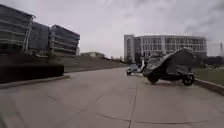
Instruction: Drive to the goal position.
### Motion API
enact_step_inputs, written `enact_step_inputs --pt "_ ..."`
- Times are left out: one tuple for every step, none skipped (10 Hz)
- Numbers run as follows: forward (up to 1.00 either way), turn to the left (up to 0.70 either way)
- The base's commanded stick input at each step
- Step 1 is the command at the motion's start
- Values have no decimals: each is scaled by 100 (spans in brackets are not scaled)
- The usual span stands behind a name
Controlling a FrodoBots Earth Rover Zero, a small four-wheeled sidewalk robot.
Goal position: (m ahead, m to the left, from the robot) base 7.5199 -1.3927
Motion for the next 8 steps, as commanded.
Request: enact_step_inputs --pt "70 0" --pt "70 0" --pt "70 0" --pt "70 0" --pt "70 0" --pt "70 0" --pt "70 0" --pt "70 0"
